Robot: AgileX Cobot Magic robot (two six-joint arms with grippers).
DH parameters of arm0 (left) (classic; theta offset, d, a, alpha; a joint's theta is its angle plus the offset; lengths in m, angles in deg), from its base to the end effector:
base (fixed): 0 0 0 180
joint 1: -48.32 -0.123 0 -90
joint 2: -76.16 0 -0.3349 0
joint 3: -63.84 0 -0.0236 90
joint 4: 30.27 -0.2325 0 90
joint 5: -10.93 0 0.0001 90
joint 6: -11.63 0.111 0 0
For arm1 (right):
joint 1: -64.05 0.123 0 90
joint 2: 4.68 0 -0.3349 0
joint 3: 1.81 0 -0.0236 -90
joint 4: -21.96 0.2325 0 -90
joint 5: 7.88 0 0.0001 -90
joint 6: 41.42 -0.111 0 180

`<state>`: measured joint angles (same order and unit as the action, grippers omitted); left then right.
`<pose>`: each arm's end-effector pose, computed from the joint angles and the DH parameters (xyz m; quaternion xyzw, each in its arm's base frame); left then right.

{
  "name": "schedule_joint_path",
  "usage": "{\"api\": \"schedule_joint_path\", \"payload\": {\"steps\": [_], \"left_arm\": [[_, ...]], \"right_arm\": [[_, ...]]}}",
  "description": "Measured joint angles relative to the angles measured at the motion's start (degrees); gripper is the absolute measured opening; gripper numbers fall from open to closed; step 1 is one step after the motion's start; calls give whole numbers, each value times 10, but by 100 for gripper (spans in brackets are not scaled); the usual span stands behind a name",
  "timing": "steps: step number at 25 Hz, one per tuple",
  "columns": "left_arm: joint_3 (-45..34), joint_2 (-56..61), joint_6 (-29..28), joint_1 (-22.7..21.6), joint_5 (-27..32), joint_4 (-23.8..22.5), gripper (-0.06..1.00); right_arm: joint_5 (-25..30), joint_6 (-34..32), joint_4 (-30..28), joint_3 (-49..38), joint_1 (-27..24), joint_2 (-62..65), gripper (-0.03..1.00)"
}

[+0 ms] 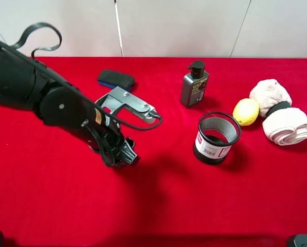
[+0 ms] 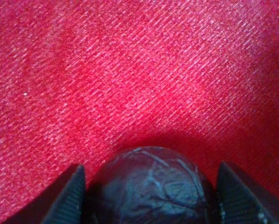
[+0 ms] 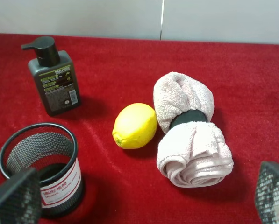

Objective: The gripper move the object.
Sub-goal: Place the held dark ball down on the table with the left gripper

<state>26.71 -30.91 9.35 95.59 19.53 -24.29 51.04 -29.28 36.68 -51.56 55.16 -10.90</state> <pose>0.2051 -0.2246 0.1697 0.3267 0.9153 -0.1163 0.2049 -0.0502 0.0323 0.2647 -0.0270 0.8355 0.0285 0.5481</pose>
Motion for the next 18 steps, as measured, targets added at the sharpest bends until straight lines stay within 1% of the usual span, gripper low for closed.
{"api": "schedule_joint_path", "payload": {"steps": [4, 8, 13, 18], "left_arm": [[18, 1, 0, -1, 28, 0, 57], [37, 2, 0, -11, 57, 0, 57], [69, 2, 0, -40, 104, -13, 57], [88, 2, 0, -69, 120, -32, 57]], "right_arm": [[0, 0, 0, 0, 0, 0, 69], [0, 0, 0, 0, 0, 0, 69], [0, 0, 0, 0, 0, 0, 69], [0, 0, 0, 0, 0, 0, 69]]}}
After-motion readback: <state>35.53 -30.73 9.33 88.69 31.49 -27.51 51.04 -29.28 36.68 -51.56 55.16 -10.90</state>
